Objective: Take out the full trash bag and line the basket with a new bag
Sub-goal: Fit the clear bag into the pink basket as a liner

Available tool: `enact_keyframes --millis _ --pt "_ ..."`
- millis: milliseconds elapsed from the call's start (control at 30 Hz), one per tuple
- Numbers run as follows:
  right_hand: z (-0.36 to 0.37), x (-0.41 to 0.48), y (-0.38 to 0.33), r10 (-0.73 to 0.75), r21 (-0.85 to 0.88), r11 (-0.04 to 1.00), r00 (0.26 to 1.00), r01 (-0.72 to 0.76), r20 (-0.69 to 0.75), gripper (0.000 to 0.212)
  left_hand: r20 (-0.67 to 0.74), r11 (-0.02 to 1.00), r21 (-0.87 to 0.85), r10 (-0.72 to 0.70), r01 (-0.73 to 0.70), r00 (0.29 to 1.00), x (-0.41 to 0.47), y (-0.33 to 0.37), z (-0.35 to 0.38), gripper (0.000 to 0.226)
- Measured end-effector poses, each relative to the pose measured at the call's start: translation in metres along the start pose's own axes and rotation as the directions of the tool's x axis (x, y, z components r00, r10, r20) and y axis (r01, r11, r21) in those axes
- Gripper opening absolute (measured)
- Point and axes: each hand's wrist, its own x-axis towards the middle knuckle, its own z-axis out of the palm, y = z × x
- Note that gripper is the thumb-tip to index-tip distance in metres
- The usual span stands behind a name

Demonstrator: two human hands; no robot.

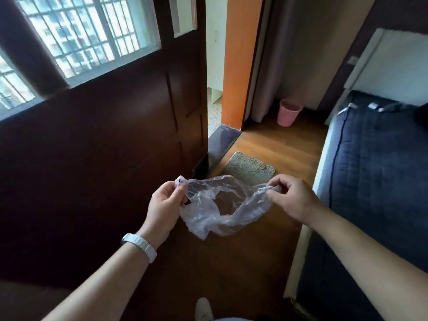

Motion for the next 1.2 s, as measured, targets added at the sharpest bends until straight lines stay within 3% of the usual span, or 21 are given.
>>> enact_keyframes --millis 67,400,833,1200 --pt "-0.004 0.016 -0.002 0.008 -0.014 1.0 0.999 -0.008 -0.05 0.009 0.02 0.998 0.059 0.027 -0.028 0.999 0.032 0.012 0.007 0.027" --pt "-0.037 0.094 0.019 0.017 -0.036 0.999 0.975 -0.025 -0.22 0.006 0.185 0.997 0.01 0.075 -0.078 0.98 0.151 0.054 0.081 0.025" --pt "-0.118 0.258 0.128 0.028 0.05 0.999 0.972 -0.016 -0.234 0.017 0.259 0.997 0.056 0.043 -0.059 0.965 0.28 0.102 0.257 0.026" --pt "-0.215 0.365 0.198 0.005 -0.011 1.0 0.957 -0.008 -0.292 0.013 0.291 0.972 0.144 0.139 -0.187 0.946 0.378 0.159 0.391 0.023"
